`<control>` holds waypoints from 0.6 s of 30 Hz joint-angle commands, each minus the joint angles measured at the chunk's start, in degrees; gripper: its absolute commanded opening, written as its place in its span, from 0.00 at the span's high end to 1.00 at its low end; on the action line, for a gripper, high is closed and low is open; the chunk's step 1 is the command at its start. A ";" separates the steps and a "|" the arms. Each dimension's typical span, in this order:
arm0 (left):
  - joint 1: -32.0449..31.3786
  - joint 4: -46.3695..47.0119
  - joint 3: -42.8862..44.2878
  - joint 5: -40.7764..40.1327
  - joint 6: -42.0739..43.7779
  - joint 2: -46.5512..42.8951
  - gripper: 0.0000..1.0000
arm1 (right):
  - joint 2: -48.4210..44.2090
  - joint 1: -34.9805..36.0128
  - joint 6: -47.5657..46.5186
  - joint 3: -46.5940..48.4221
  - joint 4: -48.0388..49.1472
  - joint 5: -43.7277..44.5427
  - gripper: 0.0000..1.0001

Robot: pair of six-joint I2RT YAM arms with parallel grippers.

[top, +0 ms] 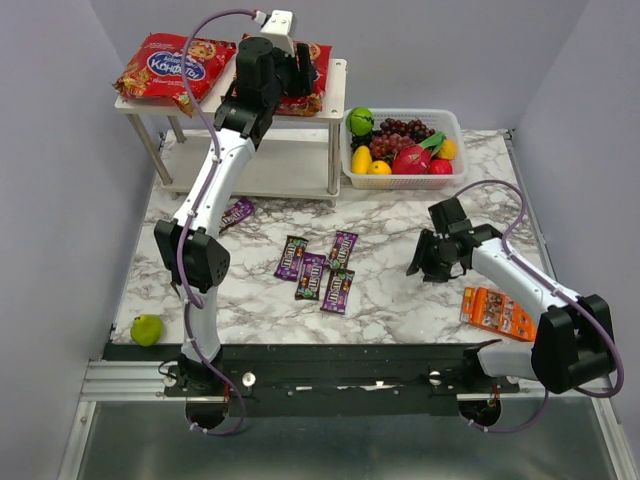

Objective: Place and organize the candy bags onto the shelf

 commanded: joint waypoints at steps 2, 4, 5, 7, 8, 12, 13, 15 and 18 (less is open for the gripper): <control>0.30 -4.01 -6.80 5.17 -1.05 -1.68 0.30 | -0.25 -0.40 -0.56 2.18 -0.76 1.80 0.45; 0.30 -3.47 -6.98 5.86 -1.49 -3.18 0.28 | -0.95 -0.40 -0.47 2.70 -1.28 1.71 0.44; 0.22 -2.95 -6.98 6.30 -1.49 -4.84 0.25 | -1.22 -0.40 -0.47 3.14 -1.55 1.71 0.44; 0.21 -2.42 -6.98 7.62 -1.67 -6.70 0.22 | -2.18 -0.31 -0.65 4.20 -2.16 1.80 0.42; 0.30 -1.90 -6.98 7.98 -1.93 -8.45 0.20 | -2.53 -0.40 -0.82 4.55 -2.42 1.80 0.41; 0.21 -0.57 -7.50 8.68 -3.86 -13.29 0.09 | -3.68 -0.31 -1.88 7.01 -3.48 1.80 0.38; 0.30 -0.40 -7.85 9.03 -4.22 -14.34 0.07 | -3.94 -0.31 -2.49 7.80 -3.22 1.28 0.34; 0.30 -0.22 -8.56 8.77 -5.09 -17.33 0.01 | -5.00 -0.31 -2.93 8.33 -2.52 0.31 0.30; 0.30 -1.09 -10.84 7.72 -5.97 -21.45 0.01 | -6.49 -0.31 -3.98 9.21 -1.81 -1.27 0.20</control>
